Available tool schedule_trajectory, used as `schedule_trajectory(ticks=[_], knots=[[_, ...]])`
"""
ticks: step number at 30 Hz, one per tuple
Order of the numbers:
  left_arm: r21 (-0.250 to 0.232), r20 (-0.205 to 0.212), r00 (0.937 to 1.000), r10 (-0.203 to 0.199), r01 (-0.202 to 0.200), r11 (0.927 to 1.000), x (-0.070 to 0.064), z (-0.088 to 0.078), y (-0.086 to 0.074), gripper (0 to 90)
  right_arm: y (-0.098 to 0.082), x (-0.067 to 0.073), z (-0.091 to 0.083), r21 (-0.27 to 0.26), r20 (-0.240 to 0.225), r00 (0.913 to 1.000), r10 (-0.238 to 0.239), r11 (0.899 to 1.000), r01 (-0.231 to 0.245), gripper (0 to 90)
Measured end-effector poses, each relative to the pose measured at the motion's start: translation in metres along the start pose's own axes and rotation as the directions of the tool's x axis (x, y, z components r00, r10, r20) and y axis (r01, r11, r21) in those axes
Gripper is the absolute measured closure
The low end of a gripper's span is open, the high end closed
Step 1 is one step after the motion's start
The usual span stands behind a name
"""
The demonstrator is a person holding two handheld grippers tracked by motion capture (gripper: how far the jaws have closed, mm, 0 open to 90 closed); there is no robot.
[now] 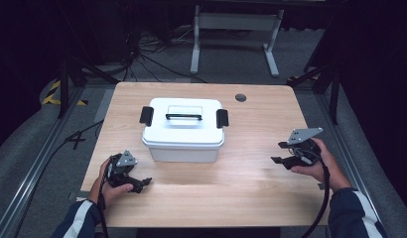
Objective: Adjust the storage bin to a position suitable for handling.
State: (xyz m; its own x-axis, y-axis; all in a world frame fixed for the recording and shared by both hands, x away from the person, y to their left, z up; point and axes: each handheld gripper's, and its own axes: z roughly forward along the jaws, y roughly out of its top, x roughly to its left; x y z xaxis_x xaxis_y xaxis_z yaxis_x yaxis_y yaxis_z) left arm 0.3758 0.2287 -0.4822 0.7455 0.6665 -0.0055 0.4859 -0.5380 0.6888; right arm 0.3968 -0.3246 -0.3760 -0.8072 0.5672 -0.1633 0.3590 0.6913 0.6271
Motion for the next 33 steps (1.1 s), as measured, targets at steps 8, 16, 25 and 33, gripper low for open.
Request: schedule_trajectory(ticks=[8,16,25,33], knots=[[0.0,0.0,1.0,-0.002,0.002,1.0,0.0,0.0,0.0,0.6,0.041,0.003,-0.005,-0.009,-0.021,0.9968,-0.077,0.997,0.077,41.5],[0.0,0.0,1.0,-0.004,0.004,1.0,0.0,0.0,0.0,0.5,0.077,0.005,-0.011,-0.011,-0.017,0.989,-0.147,0.989,0.147,44.1],[0.001,0.0,1.0,0.0,0.0,1.0,0.0,0.0,0.0,0.5,0.126,0.016,-0.008,-0.008,-0.032,0.9676,-0.251,0.968,0.25,49.7],[-0.001,0.0,1.0,-0.003,0.003,1.0,0.0,0.0,0.0,0.5,0.162,0.025,-0.005,-0.008,-0.035,0.9487,-0.314,0.949,0.314,49.7]])
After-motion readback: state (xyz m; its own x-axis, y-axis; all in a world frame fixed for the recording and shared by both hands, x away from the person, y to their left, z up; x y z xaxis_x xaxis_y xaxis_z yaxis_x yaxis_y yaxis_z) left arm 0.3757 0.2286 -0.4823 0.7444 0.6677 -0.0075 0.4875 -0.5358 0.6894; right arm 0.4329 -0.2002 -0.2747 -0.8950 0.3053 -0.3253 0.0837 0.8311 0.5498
